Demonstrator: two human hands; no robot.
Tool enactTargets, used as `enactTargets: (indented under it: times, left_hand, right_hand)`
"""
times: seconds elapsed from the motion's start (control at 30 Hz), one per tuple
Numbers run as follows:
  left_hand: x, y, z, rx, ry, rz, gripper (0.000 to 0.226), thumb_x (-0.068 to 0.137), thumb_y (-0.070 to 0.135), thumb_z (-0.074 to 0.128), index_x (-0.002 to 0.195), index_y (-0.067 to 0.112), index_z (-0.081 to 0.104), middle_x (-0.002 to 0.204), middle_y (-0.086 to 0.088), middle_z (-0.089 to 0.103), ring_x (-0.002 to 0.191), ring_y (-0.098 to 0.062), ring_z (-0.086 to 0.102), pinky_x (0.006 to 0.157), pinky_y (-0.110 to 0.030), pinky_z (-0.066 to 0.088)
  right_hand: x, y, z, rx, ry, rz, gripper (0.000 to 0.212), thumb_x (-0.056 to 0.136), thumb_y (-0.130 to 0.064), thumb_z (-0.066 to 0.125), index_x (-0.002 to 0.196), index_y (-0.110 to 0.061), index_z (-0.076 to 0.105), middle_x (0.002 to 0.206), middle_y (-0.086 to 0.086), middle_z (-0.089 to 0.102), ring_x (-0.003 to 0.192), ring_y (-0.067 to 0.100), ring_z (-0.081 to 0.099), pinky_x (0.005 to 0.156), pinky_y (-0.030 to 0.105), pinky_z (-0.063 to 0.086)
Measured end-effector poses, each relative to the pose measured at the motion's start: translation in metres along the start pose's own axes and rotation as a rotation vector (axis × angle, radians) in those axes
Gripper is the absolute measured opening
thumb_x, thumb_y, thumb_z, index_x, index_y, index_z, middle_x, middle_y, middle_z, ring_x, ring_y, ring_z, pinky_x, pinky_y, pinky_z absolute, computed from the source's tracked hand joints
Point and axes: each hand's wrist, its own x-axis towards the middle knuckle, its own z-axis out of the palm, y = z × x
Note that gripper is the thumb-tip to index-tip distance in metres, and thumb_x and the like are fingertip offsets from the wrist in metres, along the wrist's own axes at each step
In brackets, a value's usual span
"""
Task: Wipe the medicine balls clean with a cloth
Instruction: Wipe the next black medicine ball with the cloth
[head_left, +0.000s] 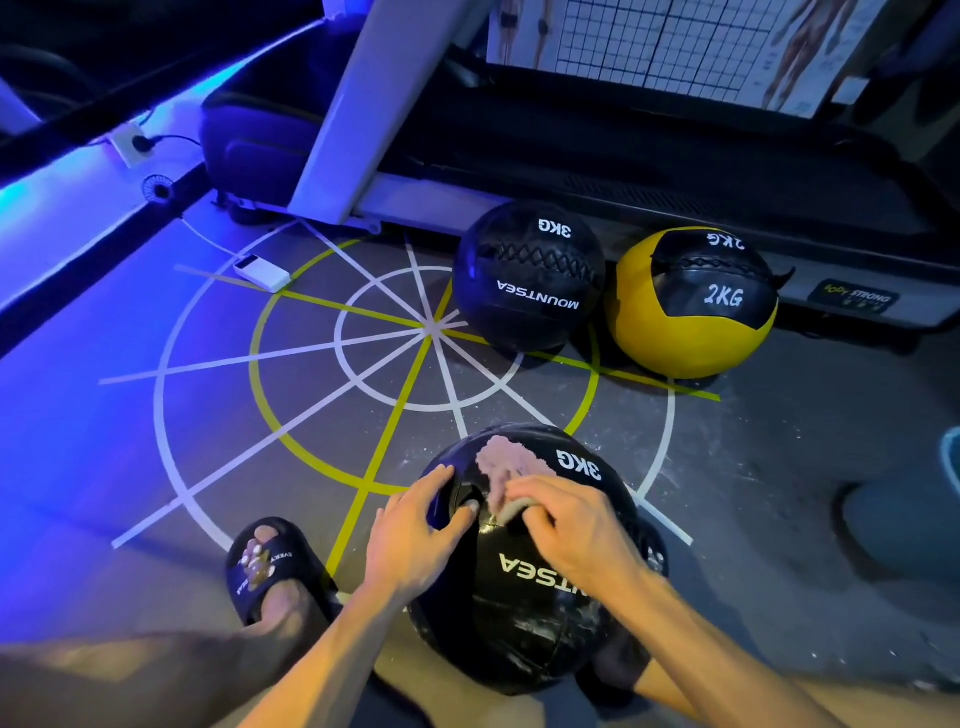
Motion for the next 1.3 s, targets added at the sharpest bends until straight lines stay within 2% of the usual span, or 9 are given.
enactTargets:
  times: [0.27, 0.43, 0.57, 0.7, 0.9, 1.03, 1.13, 1.23, 1.3]
  left_hand:
    - [-0.003, 0.007, 0.005, -0.078, 0.017, 0.011, 0.073, 0.085, 0.074, 0.06, 0.148, 0.037, 0.05, 0.148, 0.021, 0.052, 0.138, -0.01, 0.042, 0.117, -0.036, 0.034]
    - [-0.001, 0.005, 0.003, -0.061, 0.012, 0.02, 0.078, 0.083, 0.081, 0.054, 0.148, 0.038, 0.05, 0.149, 0.021, 0.052, 0.138, -0.009, 0.043, 0.118, -0.039, 0.035]
    - [-0.001, 0.003, 0.004, -0.048, 0.011, 0.017, 0.083, 0.077, 0.085, 0.047, 0.146, 0.039, 0.052, 0.146, 0.023, 0.053, 0.136, -0.008, 0.045, 0.118, -0.044, 0.035]
    - [-0.002, 0.008, 0.005, -0.011, 0.02, 0.043, 0.073, 0.086, 0.075, 0.053, 0.148, 0.037, 0.049, 0.15, 0.019, 0.051, 0.139, -0.012, 0.044, 0.118, -0.043, 0.034]
    - [-0.005, 0.01, 0.011, -0.06, -0.003, 0.066, 0.074, 0.082, 0.078, 0.061, 0.145, 0.041, 0.053, 0.141, 0.032, 0.049, 0.135, -0.006, 0.042, 0.112, -0.029, 0.034]
    - [-0.011, 0.011, 0.01, -0.062, -0.017, 0.091, 0.091, 0.071, 0.091, 0.05, 0.147, 0.04, 0.05, 0.143, 0.033, 0.046, 0.136, -0.004, 0.04, 0.117, -0.035, 0.032]
    - [-0.013, 0.015, 0.01, -0.018, -0.025, 0.087, 0.093, 0.07, 0.092, 0.048, 0.147, 0.041, 0.049, 0.147, 0.027, 0.048, 0.134, -0.006, 0.041, 0.118, -0.04, 0.032]
    - [-0.01, 0.013, 0.015, -0.021, 0.0, 0.076, 0.081, 0.071, 0.079, 0.058, 0.144, 0.044, 0.052, 0.139, 0.026, 0.057, 0.129, -0.01, 0.048, 0.114, -0.044, 0.038]
    - [-0.006, 0.007, 0.018, -0.078, -0.004, 0.067, 0.069, 0.073, 0.07, 0.066, 0.138, 0.049, 0.054, 0.133, 0.03, 0.061, 0.127, -0.006, 0.054, 0.111, -0.05, 0.043]
  right_hand:
    - [-0.012, 0.022, -0.048, 0.026, 0.287, 0.258, 0.048, 0.087, 0.006, 0.053, 0.069, -0.033, 0.074, 0.085, -0.025, 0.074, 0.092, -0.001, 0.071, 0.088, 0.023, 0.053]
    - [-0.008, 0.002, 0.005, -0.116, 0.017, -0.037, 0.051, 0.089, -0.002, 0.05, 0.133, -0.022, 0.065, 0.147, -0.011, 0.049, 0.141, 0.004, 0.042, 0.121, 0.033, 0.032]
    - [-0.035, 0.014, 0.023, -0.095, 0.085, -0.174, 0.042, 0.089, -0.008, 0.045, 0.121, -0.01, 0.072, 0.141, 0.005, 0.058, 0.139, 0.017, 0.05, 0.115, 0.038, 0.041]
    - [-0.059, 0.025, 0.008, -0.143, 0.004, -0.23, 0.036, 0.089, -0.009, 0.051, 0.115, -0.018, 0.075, 0.135, -0.006, 0.064, 0.138, 0.005, 0.049, 0.113, 0.032, 0.043]
    - [-0.039, 0.002, -0.035, 0.217, 0.142, 0.237, 0.046, 0.088, -0.004, 0.047, 0.074, -0.036, 0.077, 0.093, -0.019, 0.076, 0.093, 0.01, 0.072, 0.087, 0.037, 0.056]
    - [0.009, -0.006, -0.054, 0.336, 0.392, 0.417, 0.041, 0.102, -0.007, 0.046, 0.097, -0.037, 0.073, 0.087, -0.008, 0.075, 0.068, 0.015, 0.067, 0.06, 0.034, 0.055]
    - [0.033, -0.015, -0.031, 0.169, 0.101, 0.334, 0.027, 0.105, -0.022, 0.047, 0.119, -0.034, 0.067, 0.098, -0.011, 0.073, 0.057, -0.001, 0.058, 0.058, 0.015, 0.048]
    - [0.041, -0.028, 0.014, -0.134, -0.243, 0.115, 0.039, 0.102, -0.02, 0.039, 0.128, -0.043, 0.057, 0.113, -0.009, 0.068, 0.093, 0.009, 0.06, 0.1, 0.045, 0.049]
    - [0.041, -0.032, 0.026, -0.21, -0.387, 0.083, 0.052, 0.095, -0.018, 0.035, 0.134, -0.05, 0.049, 0.13, -0.005, 0.061, 0.117, 0.023, 0.052, 0.105, 0.049, 0.044]
